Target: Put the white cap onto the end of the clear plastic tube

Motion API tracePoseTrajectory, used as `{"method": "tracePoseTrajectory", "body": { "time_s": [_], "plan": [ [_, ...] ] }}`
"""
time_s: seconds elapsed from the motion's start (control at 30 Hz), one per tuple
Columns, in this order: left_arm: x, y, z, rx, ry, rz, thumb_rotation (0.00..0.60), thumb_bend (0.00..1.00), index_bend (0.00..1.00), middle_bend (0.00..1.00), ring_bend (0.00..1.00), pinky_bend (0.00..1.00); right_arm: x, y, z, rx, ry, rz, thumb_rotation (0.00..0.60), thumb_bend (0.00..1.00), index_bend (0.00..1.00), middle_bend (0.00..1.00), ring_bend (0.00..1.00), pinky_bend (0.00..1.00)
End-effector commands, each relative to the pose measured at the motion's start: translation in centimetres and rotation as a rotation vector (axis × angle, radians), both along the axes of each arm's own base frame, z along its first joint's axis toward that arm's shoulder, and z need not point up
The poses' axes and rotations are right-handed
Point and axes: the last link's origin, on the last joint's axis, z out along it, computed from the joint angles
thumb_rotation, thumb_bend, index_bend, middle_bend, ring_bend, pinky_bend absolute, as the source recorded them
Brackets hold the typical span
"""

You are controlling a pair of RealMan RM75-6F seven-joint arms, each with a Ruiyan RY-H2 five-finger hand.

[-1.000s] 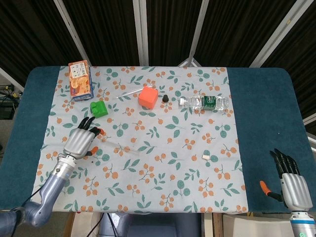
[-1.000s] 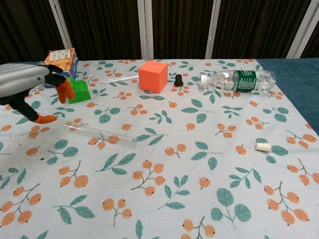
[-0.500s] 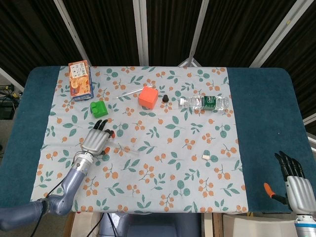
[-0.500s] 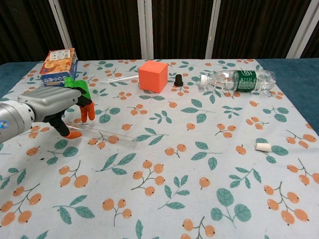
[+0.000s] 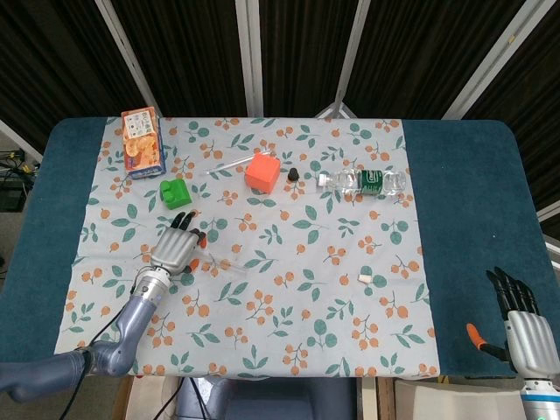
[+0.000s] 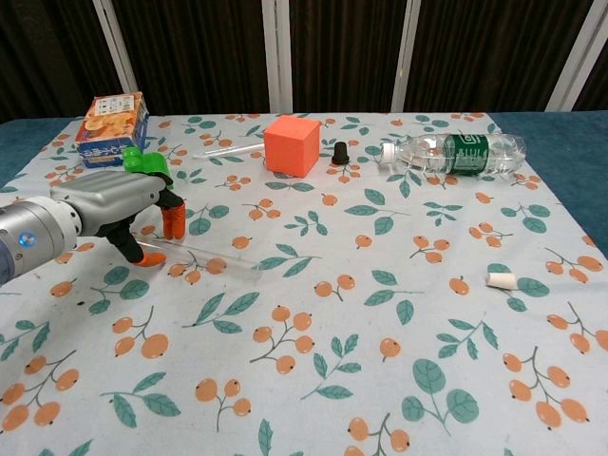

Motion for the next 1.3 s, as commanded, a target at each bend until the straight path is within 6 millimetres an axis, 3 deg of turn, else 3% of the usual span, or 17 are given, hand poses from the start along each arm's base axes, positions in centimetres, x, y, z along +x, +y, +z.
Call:
{"method": "tracePoseTrajectory", "body": {
  "time_s": [0.03, 0.3, 0.57, 0.83, 1.3],
  "plan": [
    [0.0, 0.1, -0.1, -0.003, 0.002, 0.001, 0.600, 0.43, 0.46, 0.40, 0.01, 0.00, 0.0, 0.1, -0.1, 0.000, -0.001, 0.005, 0.600, 0.35, 0.00, 0.00, 0.00, 0.00],
    [0.3, -0.1, -0.7, -0.029, 0.001, -0.007, 0.600, 0.45, 0.47, 0.40, 0.01, 0.00, -0.3, 0.4, -0.2, -0.002, -0.002, 0.002, 0.600, 0.35, 0.00, 0.00, 0.00, 0.00],
    [0.7, -0.2, -0.7, -0.023, -0.042, -0.014, 0.600, 0.61, 0.54, 0.45, 0.04, 0.00, -0.3, 0.5, -0.2, -0.006, 0.001, 0.004, 0.600, 0.35, 0.00, 0.00, 0.00, 0.00],
    [1.9, -0.1, 0.8, 0.032, -0.169, -0.040, 0.600, 0.73, 0.57, 0.50, 0.07, 0.00, 0.1, 0.1, -0.4, -0.001, 0.001, 0.006, 0.600, 0.35, 0.00, 0.00, 0.00, 0.00],
    [1.6, -0.2, 3.9, 0.151, -0.448, -0.010, 0.600, 0.80, 0.58, 0.52, 0.08, 0.00, 0.7, -1.2, -0.9, 0.016, 0.009, -0.002, 0.600, 0.35, 0.00, 0.00, 0.00, 0.00]
  ]
}}
